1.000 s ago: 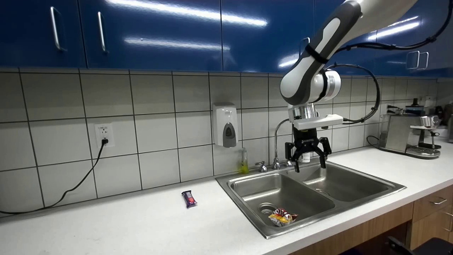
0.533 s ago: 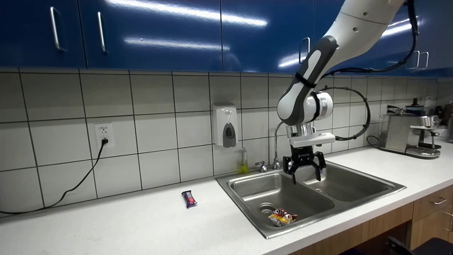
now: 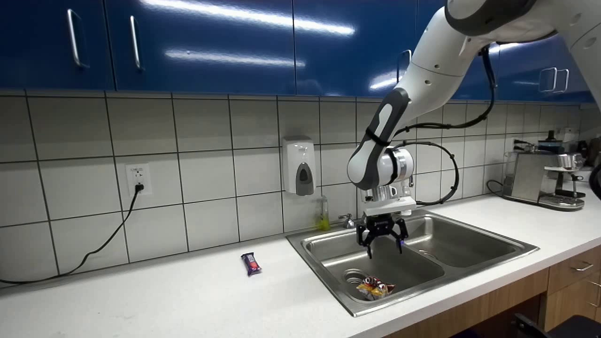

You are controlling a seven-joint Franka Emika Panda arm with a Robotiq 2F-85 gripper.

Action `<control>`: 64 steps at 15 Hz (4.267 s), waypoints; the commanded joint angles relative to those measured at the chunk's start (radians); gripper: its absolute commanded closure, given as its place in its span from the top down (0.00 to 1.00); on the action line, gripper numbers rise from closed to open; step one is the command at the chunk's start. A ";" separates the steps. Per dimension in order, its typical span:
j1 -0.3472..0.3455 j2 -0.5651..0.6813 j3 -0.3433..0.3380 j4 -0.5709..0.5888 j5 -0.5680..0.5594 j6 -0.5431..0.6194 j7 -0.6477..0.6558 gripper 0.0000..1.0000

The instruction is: Put the packet on the counter

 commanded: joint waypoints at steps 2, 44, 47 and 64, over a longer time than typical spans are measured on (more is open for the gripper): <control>0.036 0.148 -0.017 0.173 0.026 -0.014 0.043 1.00; 0.059 0.631 -0.099 0.616 -0.024 -0.041 -0.066 0.14; 0.069 0.630 -0.099 0.610 -0.023 -0.045 -0.059 0.00; 0.103 0.345 -0.115 0.449 0.007 -0.089 0.055 0.00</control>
